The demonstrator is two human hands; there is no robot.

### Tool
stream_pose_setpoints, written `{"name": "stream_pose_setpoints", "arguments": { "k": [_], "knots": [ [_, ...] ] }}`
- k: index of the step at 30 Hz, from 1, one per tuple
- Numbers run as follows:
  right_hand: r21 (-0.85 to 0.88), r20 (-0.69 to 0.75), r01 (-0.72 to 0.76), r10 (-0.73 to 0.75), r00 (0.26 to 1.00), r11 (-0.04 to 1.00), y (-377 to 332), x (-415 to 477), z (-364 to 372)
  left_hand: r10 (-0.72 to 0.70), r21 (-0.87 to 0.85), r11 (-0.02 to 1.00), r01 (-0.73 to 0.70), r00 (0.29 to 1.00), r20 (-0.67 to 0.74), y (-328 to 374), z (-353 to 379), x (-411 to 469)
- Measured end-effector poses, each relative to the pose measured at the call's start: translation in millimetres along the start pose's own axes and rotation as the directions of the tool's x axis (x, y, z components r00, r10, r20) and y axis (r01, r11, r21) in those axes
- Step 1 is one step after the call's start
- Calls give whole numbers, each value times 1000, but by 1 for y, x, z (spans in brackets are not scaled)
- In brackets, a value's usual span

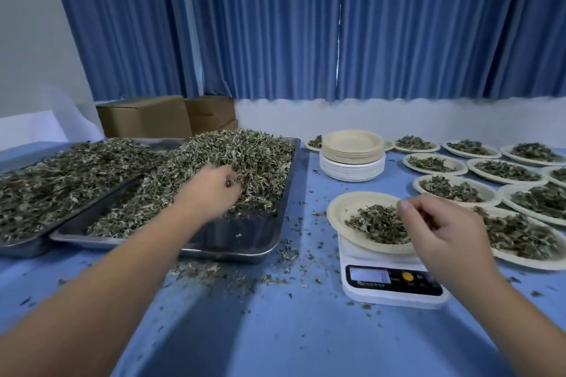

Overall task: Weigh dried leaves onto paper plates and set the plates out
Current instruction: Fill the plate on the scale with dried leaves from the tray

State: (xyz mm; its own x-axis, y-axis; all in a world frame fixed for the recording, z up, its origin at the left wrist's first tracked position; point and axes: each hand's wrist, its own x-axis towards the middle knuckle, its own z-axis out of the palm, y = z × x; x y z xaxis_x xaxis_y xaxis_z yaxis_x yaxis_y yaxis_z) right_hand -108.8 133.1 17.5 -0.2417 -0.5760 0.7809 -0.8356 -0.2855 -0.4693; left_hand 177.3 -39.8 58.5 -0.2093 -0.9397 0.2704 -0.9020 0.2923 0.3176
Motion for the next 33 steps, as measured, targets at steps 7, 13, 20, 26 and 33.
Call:
{"name": "stream_pose_setpoints", "arguments": {
  "k": [7,13,20,26,33],
  "knots": [
    [25,-30,-41,42,999,999,8,2,0,-428,273,890,366,877,218,-102,1,19],
    [85,-22,-184,187,982,979,21,2,-11,-303,210,944,253,919,254,-100,22,18],
    [61,-4,-216,217,976,974,26,2,-14,-68,113,993,41,967,246,-65,35,12],
    [85,22,-257,256,966,963,27,1,-15,86,-9,996,-86,984,155,-35,38,5],
    [75,19,-275,275,961,958,30,1,-17,150,185,970,-155,988,45,-11,27,0]
  ]
}}
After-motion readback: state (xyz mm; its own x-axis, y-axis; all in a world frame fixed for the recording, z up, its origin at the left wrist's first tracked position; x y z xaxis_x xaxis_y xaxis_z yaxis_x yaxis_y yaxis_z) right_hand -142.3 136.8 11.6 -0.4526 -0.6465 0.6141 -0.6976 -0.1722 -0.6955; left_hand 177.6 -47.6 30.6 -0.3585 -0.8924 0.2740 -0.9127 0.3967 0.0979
